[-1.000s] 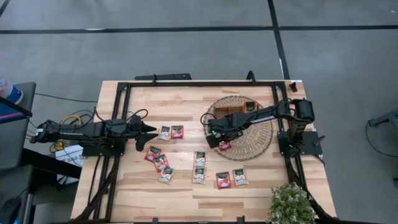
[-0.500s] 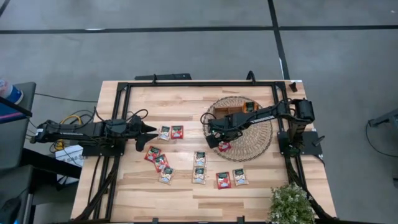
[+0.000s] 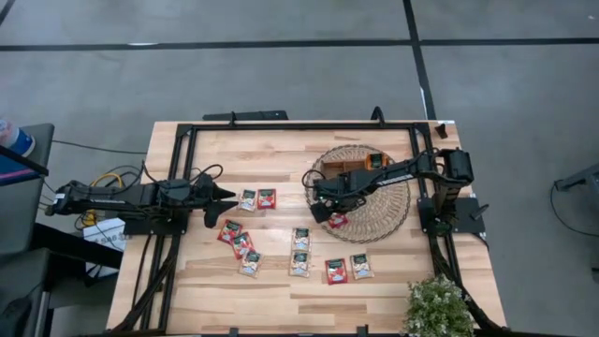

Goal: Pick & Place Tea
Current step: Put the red tea pack into the middle compartment of the brown organizer

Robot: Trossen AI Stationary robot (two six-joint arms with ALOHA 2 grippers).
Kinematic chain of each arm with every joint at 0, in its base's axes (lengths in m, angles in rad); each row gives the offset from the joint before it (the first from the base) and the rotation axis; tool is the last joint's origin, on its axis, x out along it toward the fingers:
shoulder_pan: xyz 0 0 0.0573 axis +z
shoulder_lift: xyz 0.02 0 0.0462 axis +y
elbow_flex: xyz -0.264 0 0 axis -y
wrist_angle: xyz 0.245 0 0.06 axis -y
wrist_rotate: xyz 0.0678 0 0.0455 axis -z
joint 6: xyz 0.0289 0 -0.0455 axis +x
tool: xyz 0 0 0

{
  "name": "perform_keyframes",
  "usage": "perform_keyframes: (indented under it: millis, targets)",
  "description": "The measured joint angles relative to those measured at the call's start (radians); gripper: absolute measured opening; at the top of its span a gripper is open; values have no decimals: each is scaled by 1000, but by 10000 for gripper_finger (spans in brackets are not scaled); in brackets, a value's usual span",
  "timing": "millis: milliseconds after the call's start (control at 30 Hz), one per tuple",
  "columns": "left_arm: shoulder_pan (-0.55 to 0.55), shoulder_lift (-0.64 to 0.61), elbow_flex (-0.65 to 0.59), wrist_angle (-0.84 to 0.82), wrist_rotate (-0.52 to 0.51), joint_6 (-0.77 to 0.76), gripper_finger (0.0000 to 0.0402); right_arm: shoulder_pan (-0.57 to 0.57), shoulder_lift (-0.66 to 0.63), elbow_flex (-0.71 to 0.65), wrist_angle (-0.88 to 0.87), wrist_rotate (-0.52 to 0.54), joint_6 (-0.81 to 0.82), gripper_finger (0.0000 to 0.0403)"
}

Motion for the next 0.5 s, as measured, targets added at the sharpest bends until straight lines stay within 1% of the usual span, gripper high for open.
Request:
perform_keyframes:
  millis: [267,500]
  targets:
    - [0,0,0,0,0,0,188,0,1,0,5,2,0,254]
    - [0,0,0,0,-1,0,188,0,1,0,1,8,0,205]
